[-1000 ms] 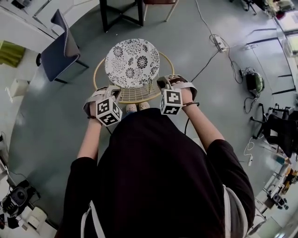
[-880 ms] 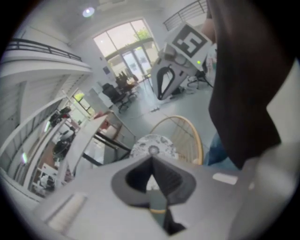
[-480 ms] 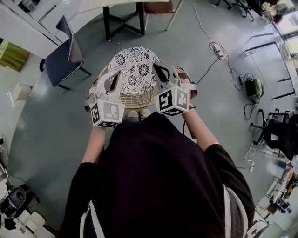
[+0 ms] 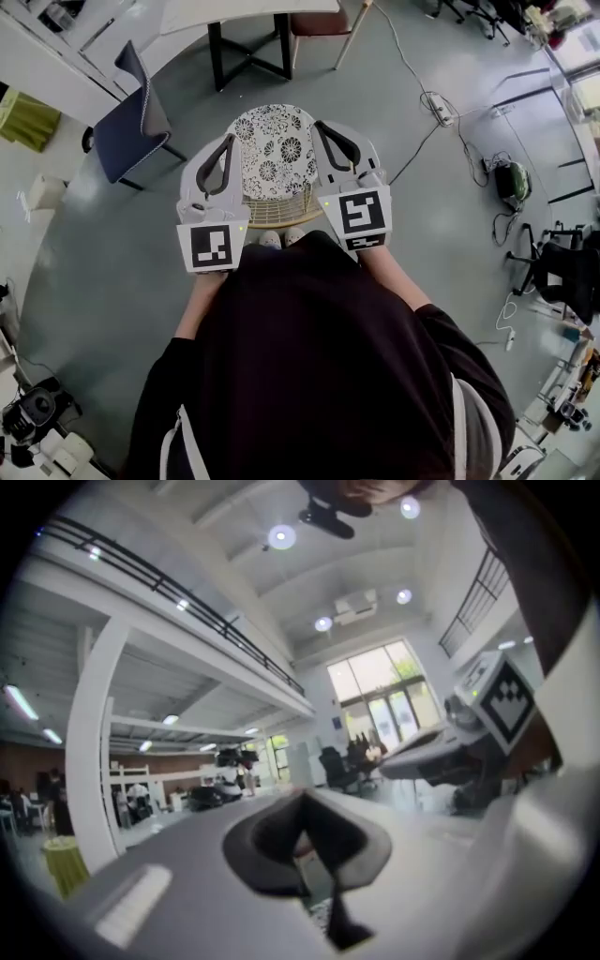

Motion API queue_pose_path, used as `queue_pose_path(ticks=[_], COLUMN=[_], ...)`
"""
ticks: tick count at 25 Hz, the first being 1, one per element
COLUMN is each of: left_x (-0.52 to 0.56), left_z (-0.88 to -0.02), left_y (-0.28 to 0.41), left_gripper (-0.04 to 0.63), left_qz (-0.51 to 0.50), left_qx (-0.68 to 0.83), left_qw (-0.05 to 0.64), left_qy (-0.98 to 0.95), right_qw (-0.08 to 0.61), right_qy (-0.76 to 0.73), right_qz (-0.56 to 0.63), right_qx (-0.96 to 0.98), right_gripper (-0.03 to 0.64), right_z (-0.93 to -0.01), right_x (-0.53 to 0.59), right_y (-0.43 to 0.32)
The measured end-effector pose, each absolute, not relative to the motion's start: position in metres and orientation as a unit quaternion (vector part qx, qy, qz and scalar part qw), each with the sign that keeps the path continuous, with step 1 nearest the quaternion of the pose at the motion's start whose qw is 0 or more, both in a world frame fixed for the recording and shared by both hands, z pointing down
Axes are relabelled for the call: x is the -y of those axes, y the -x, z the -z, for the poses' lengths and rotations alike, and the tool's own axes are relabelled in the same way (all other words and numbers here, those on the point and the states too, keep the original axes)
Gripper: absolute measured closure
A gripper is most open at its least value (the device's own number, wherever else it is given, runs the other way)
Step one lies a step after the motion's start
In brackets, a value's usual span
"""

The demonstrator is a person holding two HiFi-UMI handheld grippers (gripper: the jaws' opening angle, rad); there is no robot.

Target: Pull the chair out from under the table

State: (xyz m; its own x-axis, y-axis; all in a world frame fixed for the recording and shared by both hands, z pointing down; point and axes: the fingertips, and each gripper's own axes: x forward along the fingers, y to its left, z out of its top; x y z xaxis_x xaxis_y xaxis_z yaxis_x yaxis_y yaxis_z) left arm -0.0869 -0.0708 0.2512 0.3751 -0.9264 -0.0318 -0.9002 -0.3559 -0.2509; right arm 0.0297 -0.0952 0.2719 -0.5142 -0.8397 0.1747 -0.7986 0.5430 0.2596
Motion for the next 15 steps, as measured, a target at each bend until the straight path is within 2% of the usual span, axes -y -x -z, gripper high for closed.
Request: queue_pose_path(ticks=[4,15], left_x=[0.0721,0.0772], left_z=[-0.2491,-0.2504], left_y=[0.0853,0.0839], left_gripper=[0.588,0.588], left_qz=[0.053,0.045], left_qx=[-0.554,-0.547], left_qw=[0.108,0.105], left_qy=[0.824,0.829], right_qw=[0.105,0.086], right_qy=[-0.486,-0.484], right_qz=[0.067,0.052], right_qx=[0.865,0.869], right_gripper=[0.596,0.597], right_z=[-0.2635,-0.2665], right_x=[0.0952,0.0992], right_y=[-0.0358,-0.0322])
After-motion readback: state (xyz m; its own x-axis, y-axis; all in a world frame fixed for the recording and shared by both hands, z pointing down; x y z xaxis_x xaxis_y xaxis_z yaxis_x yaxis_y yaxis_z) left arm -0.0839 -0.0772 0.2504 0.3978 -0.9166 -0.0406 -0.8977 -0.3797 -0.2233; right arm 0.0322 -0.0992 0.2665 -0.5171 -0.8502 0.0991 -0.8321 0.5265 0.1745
